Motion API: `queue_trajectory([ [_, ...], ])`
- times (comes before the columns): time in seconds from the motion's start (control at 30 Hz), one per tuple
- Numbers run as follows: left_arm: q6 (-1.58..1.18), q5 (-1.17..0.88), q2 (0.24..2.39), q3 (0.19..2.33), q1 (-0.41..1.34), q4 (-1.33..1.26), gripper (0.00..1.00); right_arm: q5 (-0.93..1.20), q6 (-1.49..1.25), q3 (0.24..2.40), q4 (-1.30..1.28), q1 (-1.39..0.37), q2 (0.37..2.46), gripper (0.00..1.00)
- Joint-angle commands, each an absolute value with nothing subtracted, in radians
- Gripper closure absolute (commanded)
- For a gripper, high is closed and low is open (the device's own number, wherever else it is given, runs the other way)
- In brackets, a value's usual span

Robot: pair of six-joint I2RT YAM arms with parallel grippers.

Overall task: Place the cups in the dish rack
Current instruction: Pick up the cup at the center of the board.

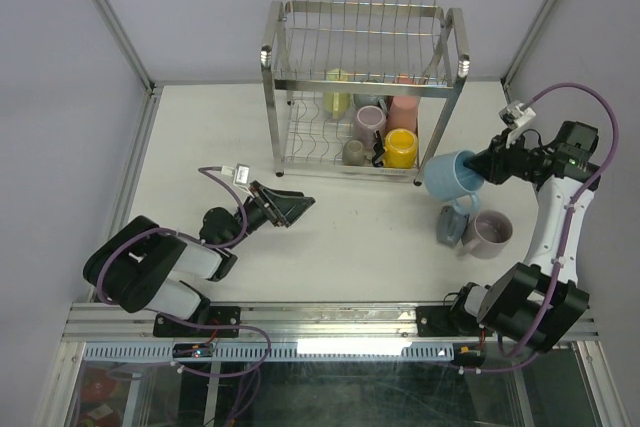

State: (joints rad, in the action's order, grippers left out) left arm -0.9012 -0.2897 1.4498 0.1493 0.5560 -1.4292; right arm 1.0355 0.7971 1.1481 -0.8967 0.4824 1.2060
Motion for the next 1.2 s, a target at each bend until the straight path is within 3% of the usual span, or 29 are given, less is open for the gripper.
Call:
queue_trajectory([
  [0.0, -0.920, -0.314, 1.449, 0.187, 0.586, -1.625, 0.04, 1.272, 0.761, 1.191, -0.930, 0.463, 1.163, 1.00],
  [0.2, -0.893, -0.215, 1.439, 0.184, 0.667, -1.659, 0.05, 1.363, 0.641, 1.134, -0.850, 0.384, 1.135, 1.00],
  [0.37, -0.890, -0.124, 1.449, 0.187, 0.755, -1.743, 0.06, 1.420, 0.339, 1.051, -0.553, 0.270, 1.113, 1.00],
  [0.6, -0.851, -0.020, 1.440, 0.252, 0.884, -1.746, 0.06, 1.382, 0.093, 1.048, -0.328, 0.125, 1.122, 1.00],
  [0.93, -0.721, 0.050, 1.469, 0.407, 0.998, -1.746, 0.08, 1.380, -0.113, 1.140, -0.160, 0.073, 1.117, 1.00],
  [1.17, -0.670, 0.046, 1.537, 0.569, 1.067, -1.746, 0.08, 1.365, -0.546, 1.138, 0.247, 0.037, 1.128, 1.00],
])
